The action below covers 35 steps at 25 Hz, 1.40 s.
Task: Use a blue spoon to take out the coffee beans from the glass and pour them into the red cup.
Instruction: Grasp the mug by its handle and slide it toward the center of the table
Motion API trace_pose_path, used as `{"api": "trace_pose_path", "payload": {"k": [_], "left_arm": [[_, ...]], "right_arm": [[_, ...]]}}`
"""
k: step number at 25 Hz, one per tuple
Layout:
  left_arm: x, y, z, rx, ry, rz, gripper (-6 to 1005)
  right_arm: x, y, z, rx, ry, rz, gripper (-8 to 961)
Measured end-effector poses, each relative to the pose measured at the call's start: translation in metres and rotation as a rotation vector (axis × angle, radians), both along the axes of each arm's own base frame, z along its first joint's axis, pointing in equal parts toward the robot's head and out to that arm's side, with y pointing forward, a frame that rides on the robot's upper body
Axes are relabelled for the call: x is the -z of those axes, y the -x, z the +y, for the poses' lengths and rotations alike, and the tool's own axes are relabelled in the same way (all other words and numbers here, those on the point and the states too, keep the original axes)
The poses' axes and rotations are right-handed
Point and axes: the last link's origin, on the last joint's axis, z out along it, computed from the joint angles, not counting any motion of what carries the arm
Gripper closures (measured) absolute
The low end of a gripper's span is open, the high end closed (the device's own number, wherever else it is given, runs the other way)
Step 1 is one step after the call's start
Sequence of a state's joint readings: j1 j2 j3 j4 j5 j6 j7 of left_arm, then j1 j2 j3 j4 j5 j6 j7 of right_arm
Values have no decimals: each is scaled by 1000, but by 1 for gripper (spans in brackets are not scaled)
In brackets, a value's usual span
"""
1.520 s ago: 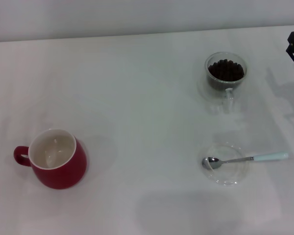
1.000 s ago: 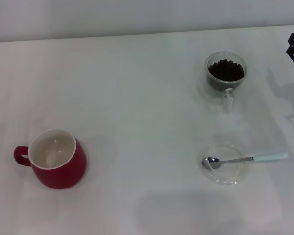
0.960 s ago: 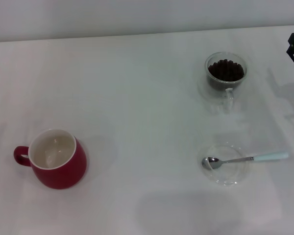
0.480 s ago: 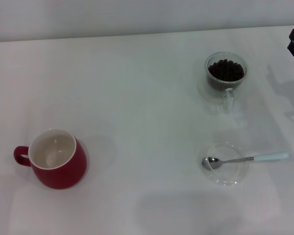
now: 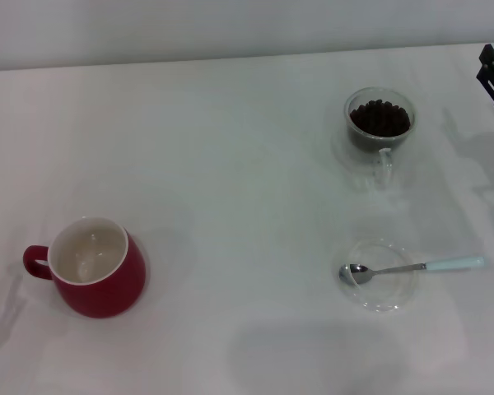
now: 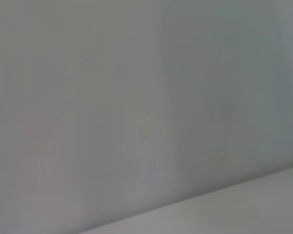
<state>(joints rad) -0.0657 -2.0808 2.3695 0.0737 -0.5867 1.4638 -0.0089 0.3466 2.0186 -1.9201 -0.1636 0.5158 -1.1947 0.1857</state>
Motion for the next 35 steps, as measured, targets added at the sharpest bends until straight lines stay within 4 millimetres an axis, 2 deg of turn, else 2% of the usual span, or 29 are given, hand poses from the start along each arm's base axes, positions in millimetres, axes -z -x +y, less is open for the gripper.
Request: {"api": "trace_pose_path", "payload": {"k": [10, 35], "left_arm": [[9, -6, 9, 65, 87, 56, 156], [24, -10, 34, 55, 163, 89, 169]], "right_arm": [[0, -4, -6, 11, -2, 3, 128], [0, 0, -2, -2, -5, 4, 128]]}}
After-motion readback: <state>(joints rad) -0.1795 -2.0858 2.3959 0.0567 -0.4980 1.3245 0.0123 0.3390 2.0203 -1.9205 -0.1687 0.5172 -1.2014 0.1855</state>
